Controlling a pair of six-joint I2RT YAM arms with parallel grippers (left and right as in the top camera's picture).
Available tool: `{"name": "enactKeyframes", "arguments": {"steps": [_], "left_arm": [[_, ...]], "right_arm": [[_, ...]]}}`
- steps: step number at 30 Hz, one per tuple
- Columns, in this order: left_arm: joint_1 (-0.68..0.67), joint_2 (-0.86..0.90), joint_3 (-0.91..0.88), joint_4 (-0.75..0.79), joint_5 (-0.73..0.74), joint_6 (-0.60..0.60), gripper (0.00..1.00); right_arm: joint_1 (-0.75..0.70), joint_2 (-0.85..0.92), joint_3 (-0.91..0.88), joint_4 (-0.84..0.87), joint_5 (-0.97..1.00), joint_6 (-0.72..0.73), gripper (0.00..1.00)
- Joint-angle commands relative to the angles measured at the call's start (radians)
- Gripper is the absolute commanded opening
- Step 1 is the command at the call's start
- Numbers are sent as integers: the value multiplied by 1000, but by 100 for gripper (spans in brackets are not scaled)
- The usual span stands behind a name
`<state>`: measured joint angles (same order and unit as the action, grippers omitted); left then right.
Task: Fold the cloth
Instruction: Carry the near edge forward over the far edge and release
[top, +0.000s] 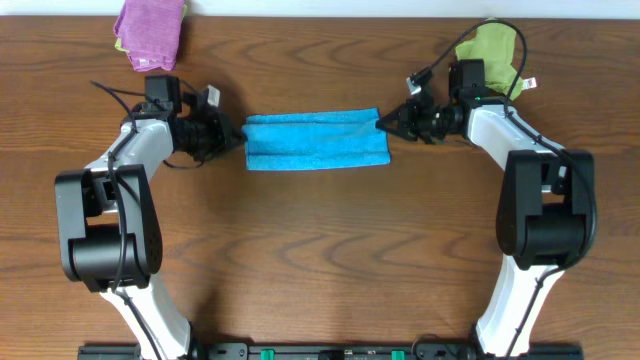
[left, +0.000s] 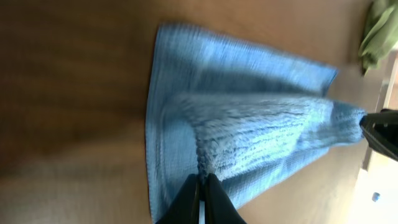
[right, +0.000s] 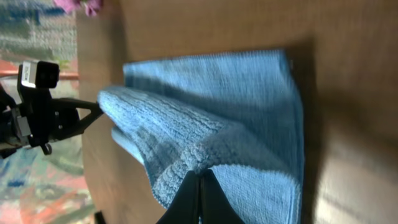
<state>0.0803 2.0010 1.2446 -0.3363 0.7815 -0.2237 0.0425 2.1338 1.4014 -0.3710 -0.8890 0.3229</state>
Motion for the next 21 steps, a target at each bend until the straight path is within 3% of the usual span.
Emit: {"name": "enactKeyframes", "arguments": {"steps": [1,12,21], "left_arm": [[-3,-18,10,58,-8,-66,6],[-3,60,119,97,-26,-103,6],[-4,104,189,-40,5,-55,6]], "right_arm": [[3,6,12,47,-5,68,1],[2,16,14,232,34,169,1],[5,45,37,246,23,208,1]]}}
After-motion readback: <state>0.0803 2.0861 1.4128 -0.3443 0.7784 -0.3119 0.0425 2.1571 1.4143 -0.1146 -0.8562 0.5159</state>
